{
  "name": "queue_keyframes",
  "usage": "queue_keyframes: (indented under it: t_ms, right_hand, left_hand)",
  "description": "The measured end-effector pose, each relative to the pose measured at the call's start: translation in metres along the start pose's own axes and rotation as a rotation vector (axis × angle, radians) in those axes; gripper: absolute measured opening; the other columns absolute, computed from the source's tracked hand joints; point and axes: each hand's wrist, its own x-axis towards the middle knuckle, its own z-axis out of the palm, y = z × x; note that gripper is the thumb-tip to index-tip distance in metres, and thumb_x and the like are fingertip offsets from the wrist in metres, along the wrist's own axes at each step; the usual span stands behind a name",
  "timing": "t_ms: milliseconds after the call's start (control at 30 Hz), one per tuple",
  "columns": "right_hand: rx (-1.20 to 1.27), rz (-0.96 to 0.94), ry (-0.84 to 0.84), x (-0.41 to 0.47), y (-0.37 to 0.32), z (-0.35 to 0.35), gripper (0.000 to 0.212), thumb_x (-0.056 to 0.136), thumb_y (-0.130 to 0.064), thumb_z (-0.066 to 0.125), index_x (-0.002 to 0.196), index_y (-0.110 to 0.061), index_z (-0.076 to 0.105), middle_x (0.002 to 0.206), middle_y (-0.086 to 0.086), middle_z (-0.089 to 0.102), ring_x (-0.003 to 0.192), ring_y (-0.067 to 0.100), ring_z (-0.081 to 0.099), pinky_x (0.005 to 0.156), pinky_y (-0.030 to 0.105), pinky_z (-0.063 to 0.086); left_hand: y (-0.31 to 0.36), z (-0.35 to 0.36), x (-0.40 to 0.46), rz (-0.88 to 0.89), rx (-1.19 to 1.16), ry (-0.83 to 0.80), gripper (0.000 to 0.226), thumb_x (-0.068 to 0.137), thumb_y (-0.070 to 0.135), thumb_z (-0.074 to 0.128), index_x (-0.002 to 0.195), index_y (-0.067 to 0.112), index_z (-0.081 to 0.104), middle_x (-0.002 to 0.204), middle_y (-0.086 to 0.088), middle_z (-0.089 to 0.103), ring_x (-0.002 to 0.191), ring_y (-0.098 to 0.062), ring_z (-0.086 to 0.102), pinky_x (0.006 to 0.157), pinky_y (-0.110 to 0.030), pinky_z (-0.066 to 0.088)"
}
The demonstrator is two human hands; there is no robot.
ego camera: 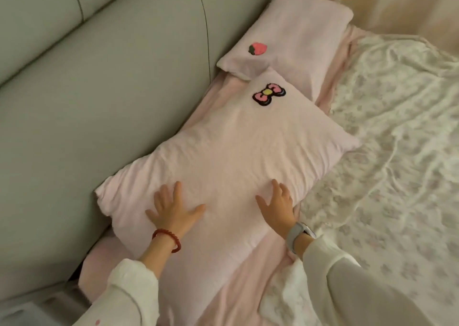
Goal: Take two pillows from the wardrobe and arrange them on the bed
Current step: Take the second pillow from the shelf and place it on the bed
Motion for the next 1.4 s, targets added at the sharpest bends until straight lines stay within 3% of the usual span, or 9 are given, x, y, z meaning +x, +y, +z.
queue_keyframes:
  t_ms: [167, 367, 500, 633, 800, 900, 1067, 1233, 1400]
  right_hand:
    - [0.180, 0.178, 0.115, 0.019, -0.002, 0.020, 0.081, 0.079, -0.041, 0.063, 0.138, -0.016, 0.014, 0.151, 0.015, 0.006, 0.136, 0.035, 0.008, 0.109, 0.049, 0.016]
    - [0.302, 0.357, 0.245, 0.044, -0.011, 0.028, 0.086, 0.073, -0.047, 0.067, 0.134, -0.012, 0.018, 0.149, 0.015, 0.011, 0.135, 0.036, 0.010, 0.107, 0.051, 0.015]
    - [0.369, 0.515, 0.220, 0.063, -0.012, 0.024, 0.101, 0.069, -0.060, 0.063, 0.140, -0.015, 0.008, 0.151, 0.012, 0.009, 0.137, 0.037, 0.009, 0.111, 0.053, 0.012]
    - [0.412, 0.644, 0.179, 0.081, -0.015, 0.021, 0.110, 0.064, -0.064, 0.063, 0.142, -0.017, 0.002, 0.151, 0.012, 0.012, 0.136, 0.037, 0.014, 0.111, 0.051, 0.015]
    - [0.475, 0.614, 0.272, 0.090, -0.021, 0.024, 0.046, 0.082, -0.028, 0.057, 0.116, -0.005, 0.036, 0.106, 0.020, 0.054, 0.097, 0.038, 0.051, 0.081, 0.040, 0.040]
    - [0.451, 0.461, 0.324, 0.079, -0.031, 0.019, 0.011, 0.087, -0.015, 0.041, 0.093, -0.007, 0.035, 0.081, 0.012, 0.048, 0.078, 0.032, 0.049, 0.066, 0.035, 0.037]
    - [0.399, 0.244, 0.415, 0.058, -0.052, 0.000, 0.010, 0.092, -0.015, 0.037, 0.086, -0.008, 0.031, 0.071, 0.004, 0.041, 0.065, 0.021, 0.040, 0.059, 0.029, 0.029]
    - [0.332, 0.169, 0.267, 0.070, -0.075, 0.004, 0.006, 0.091, -0.012, 0.038, 0.093, -0.006, 0.037, 0.096, 0.020, 0.055, 0.093, 0.038, 0.048, 0.072, 0.040, 0.041]
    - [0.362, 0.317, 0.171, 0.047, -0.060, 0.027, 0.054, 0.084, -0.031, 0.056, 0.129, -0.012, 0.032, 0.134, 0.017, 0.034, 0.122, 0.036, 0.030, 0.091, 0.043, 0.033]
  left_hand:
    - [-0.005, 0.021, 0.022, 0.112, 0.100, 0.097, 0.104, 0.061, 0.080, 0.050, 0.142, 0.034, 0.002, 0.155, -0.011, -0.003, 0.141, -0.031, -0.006, 0.104, -0.068, -0.004]
    - [-0.004, -0.009, 0.101, 0.170, 0.143, 0.119, 0.107, 0.055, 0.091, 0.019, 0.142, 0.030, 0.008, 0.156, -0.007, 0.003, 0.142, -0.028, -0.003, 0.106, -0.064, -0.007]
    - [0.013, -0.019, 0.138, 0.090, 0.145, 0.027, 0.116, 0.046, 0.096, 0.020, 0.142, 0.033, 0.003, 0.155, -0.012, 0.004, 0.141, -0.031, 0.004, 0.110, -0.058, 0.004]
    - [0.016, -0.028, 0.163, 0.052, 0.130, 0.052, 0.111, 0.056, 0.089, 0.040, 0.136, 0.013, 0.024, 0.136, -0.022, 0.043, 0.122, -0.038, 0.041, 0.099, -0.049, 0.030]
    - [0.017, -0.025, 0.156, 0.177, 0.037, 0.205, 0.039, 0.091, 0.044, 0.043, 0.094, 0.005, 0.049, 0.098, -0.027, 0.064, 0.082, -0.041, 0.057, 0.064, -0.037, 0.038]
    - [0.017, -0.030, 0.135, 0.186, -0.099, 0.362, 0.030, 0.094, 0.035, 0.039, 0.080, 0.009, 0.045, 0.082, -0.025, 0.062, 0.067, -0.034, 0.051, 0.057, -0.036, 0.036]
    - [-0.001, -0.044, 0.109, 0.142, -0.238, 0.499, 0.032, 0.094, 0.034, 0.040, 0.082, 0.006, 0.049, 0.071, -0.021, 0.058, 0.064, -0.033, 0.051, 0.054, -0.036, 0.038]
    - [-0.032, -0.055, 0.118, -0.051, -0.174, 0.301, 0.039, 0.090, 0.044, 0.043, 0.096, 0.007, 0.052, 0.099, -0.024, 0.060, 0.086, -0.039, 0.054, 0.077, -0.048, 0.046]
    - [-0.058, -0.049, 0.110, -0.103, -0.121, 0.174, 0.065, 0.084, 0.053, 0.049, 0.137, 0.021, 0.030, 0.141, -0.019, 0.035, 0.124, -0.040, 0.036, 0.100, -0.056, 0.030]
